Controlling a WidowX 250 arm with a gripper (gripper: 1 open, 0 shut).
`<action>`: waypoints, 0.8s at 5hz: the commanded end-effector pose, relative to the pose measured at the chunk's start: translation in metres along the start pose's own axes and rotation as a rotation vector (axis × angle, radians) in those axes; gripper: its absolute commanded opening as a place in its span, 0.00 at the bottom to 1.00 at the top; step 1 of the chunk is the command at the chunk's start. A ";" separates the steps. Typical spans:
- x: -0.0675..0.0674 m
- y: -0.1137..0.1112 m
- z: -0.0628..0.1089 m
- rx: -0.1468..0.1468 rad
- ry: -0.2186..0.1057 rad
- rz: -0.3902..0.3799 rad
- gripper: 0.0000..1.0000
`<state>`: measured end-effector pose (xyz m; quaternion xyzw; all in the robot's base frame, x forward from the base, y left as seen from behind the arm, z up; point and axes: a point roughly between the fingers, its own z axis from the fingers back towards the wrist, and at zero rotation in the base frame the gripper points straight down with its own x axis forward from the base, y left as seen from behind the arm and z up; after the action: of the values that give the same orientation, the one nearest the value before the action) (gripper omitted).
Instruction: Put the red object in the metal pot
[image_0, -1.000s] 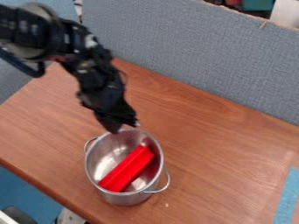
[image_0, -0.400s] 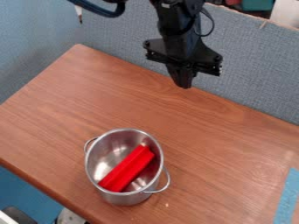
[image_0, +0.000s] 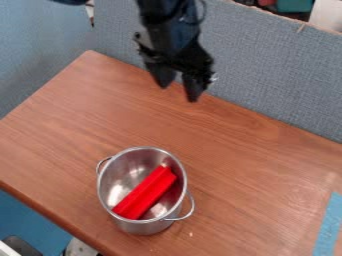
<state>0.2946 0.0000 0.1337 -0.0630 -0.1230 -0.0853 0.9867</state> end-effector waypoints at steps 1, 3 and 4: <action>-0.014 -0.020 0.005 -0.051 0.011 -0.163 1.00; -0.054 -0.051 -0.039 -0.059 0.060 -0.128 1.00; -0.075 -0.059 -0.082 -0.015 0.056 0.037 1.00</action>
<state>0.2295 -0.0572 0.0375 -0.0718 -0.0843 -0.0651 0.9917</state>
